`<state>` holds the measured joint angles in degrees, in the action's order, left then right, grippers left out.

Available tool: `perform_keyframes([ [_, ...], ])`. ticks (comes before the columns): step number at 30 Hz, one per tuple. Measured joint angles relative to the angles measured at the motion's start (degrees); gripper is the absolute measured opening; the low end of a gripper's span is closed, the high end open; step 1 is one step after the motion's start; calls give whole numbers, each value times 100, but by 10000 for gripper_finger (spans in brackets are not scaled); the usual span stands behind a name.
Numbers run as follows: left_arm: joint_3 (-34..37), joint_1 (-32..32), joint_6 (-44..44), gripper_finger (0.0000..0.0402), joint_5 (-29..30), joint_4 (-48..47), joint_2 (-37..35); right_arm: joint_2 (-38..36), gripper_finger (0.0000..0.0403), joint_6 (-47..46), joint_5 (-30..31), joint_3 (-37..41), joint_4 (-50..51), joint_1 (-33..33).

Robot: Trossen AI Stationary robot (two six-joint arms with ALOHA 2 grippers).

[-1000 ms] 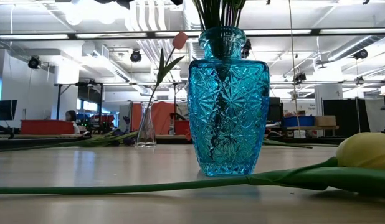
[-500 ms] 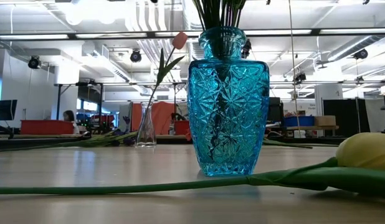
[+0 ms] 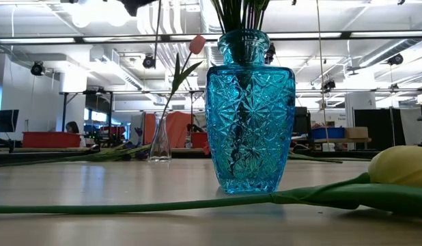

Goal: Sort flowers into vase by color
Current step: Put the pink flowers into the transparent vase

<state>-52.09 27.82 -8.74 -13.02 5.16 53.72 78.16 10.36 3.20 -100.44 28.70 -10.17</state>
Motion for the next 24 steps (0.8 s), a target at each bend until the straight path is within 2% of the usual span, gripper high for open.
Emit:
perform_keyframes([
  [3,381,403,104,0,-66,458,2,2,242,2,0,0,3,0],
  [7,709,1079,419,0,-732,1137,176,2,244,4,-1,0,15,0],
  [12,908,1771,795,0,-1049,1631,576,2,245,6,-2,0,103,0],
  [24,911,1897,779,0,-1206,2036,1234,2,246,-31,-4,4,180,0],
])
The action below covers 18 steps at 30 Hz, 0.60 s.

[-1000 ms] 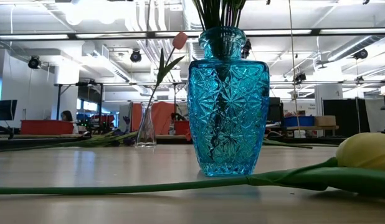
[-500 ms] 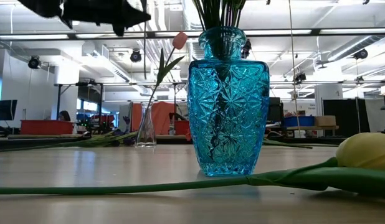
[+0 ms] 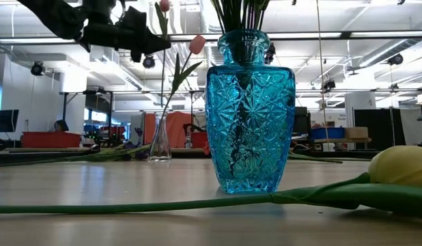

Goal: Sort flowers into vase by color
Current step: Put the pink flowers into the transparent vase

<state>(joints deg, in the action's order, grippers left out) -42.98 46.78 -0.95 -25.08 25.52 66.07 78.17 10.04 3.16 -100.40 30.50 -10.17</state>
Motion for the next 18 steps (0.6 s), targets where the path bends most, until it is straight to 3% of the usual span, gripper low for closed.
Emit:
perform_keyframes([
  [11,0,11,-151,1,2,4,273,0,245,-46,2,0,64,0],
  [18,0,11,-105,23,7,-4,321,0,252,-53,0,0,73,0],
])
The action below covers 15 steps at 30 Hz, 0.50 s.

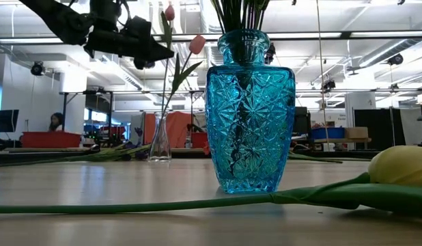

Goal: Sort flowers into vase by color
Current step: Put the pink flowers into the transparent vase, then put the red flowers into the blue vase

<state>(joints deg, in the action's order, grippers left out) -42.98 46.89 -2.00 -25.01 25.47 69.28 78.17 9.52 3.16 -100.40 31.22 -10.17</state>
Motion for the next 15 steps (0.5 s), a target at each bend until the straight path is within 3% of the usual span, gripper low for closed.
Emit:
perform_keyframes([
  [15,1,-1,-139,121,26,-681,-189,0,262,-100,0,2,179,0],
])
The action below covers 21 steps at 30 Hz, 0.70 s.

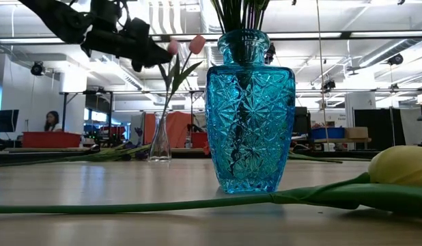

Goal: Sort flowers into vase by color
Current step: Put the red flowers into the blue vase

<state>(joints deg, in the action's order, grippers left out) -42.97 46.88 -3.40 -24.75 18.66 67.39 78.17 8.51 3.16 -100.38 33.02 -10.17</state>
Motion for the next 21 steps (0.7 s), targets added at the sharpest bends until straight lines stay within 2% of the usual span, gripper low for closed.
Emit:
perform_keyframes([
  [7,-138,1,-121,163,39,-1364,-702,-15,261,-60,380,0,214,-14],
  [14,-541,-95,186,168,177,-3347,-1535,-83,261,-314,593,0,786,-409],
  [18,-451,-517,173,168,208,-3995,-1946,-59,261,-417,595,13,1237,-811],
  [21,-222,-1122,370,163,663,-3897,-2244,-48,260,-470,593,85,1389,-1161],
])
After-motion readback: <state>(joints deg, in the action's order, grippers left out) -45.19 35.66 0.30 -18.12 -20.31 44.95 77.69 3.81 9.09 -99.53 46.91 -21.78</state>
